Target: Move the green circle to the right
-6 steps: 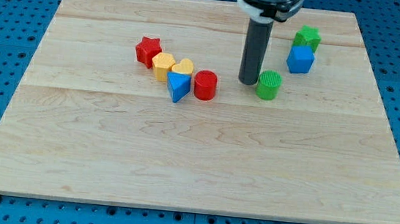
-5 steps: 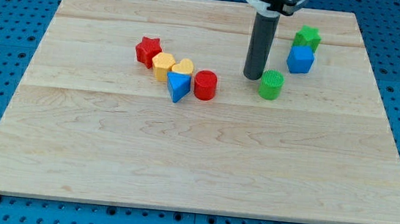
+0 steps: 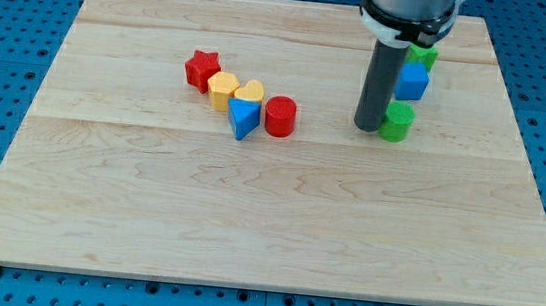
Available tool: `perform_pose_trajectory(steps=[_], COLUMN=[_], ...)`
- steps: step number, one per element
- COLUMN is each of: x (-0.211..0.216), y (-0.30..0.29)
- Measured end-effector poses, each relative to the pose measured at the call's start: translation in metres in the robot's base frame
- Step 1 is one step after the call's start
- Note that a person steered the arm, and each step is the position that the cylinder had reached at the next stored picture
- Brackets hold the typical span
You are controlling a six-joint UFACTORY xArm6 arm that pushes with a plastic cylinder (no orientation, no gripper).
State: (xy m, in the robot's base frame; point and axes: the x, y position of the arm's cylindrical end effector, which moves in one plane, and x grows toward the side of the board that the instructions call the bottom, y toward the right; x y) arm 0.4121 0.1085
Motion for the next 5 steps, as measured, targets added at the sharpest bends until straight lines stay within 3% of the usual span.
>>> perform_pose_trajectory(steps=[5], x=[-0.0027], y=[0.0036])
